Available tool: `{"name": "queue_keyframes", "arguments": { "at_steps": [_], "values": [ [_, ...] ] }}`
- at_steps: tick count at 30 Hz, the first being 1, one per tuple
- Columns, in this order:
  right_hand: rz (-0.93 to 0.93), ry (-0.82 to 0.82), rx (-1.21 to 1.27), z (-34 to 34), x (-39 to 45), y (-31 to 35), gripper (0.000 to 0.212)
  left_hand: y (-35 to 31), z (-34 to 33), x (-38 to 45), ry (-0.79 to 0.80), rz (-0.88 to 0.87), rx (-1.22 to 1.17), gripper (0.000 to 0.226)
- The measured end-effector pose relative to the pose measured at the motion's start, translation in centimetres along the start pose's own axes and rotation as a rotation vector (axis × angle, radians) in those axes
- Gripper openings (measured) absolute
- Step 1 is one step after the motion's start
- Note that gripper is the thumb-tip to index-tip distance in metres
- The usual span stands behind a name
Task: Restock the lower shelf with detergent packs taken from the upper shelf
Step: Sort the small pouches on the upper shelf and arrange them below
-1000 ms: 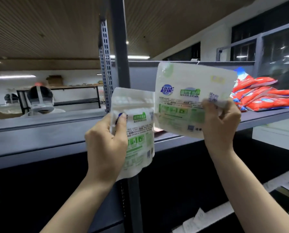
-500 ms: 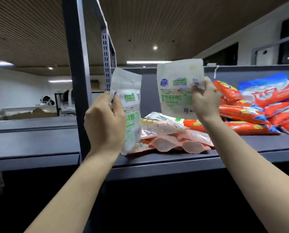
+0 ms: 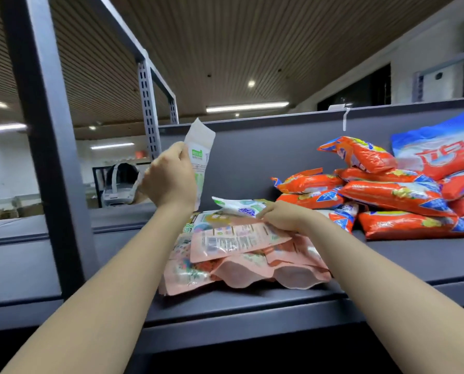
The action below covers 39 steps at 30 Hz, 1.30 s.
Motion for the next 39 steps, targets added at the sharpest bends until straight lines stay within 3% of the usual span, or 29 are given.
{"name": "queue_keyframes", "arguments": {
  "at_steps": [4, 6, 9, 11, 14, 16, 22, 27, 39],
  "values": [
    [-0.018, 0.018, 0.122, -0.2, 0.0, -1.5, 0.039, 0.0, -4.9, -0.5, 0.081, -0.097, 0.095, 0.033],
    [-0.023, 0.027, 0.116, -0.4, 0.0, -2.1, 0.039, 0.3, -7.5, -1.5, 0.451, -0.143, 0.146, 0.035],
    [-0.014, 0.011, 0.111, -0.4, -0.3, -2.0, 0.035, 0.8, -10.1, -4.3, 1.221, -0.279, 0.229, 0.056],
    [-0.009, 0.011, 0.089, -0.2, -0.7, -1.6, 0.035, 1.4, -10.0, -5.1, 1.452, -0.249, 0.151, 0.071],
    [0.004, 0.001, 0.056, 0.1, -1.5, -0.9, 0.034, 1.9, -9.2, -4.4, 1.356, -0.155, -0.021, 0.064],
    [0.016, -0.008, 0.048, 0.1, -1.9, -0.5, 0.034, 2.0, -8.2, -3.8, 1.232, -0.151, 0.025, 0.054],
    [0.034, -0.137, 0.086, -0.5, -3.2, 0.0, 0.029, 2.7, -4.9, -3.4, 1.083, -0.031, 0.024, 0.021],
    [0.047, -0.286, 0.132, -1.8, -4.8, 0.3, 0.025, 2.7, -0.9, -4.8, 0.900, 0.042, -0.005, 0.024],
    [0.247, -0.580, 0.174, -5.8, -13.8, 8.1, 0.022, 6.8, 13.0, -7.3, 0.730, 0.002, -0.279, 0.022]
  ]
}}
Point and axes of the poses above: each hand's wrist, its own x-axis towards the middle knuckle, its own z-axis out of the back of the hand, y = z × x, the point moved 1 cm from there along x, towards the middle knuckle, and after that the axes turned 2 degrees about x, right-handed, at the moved point
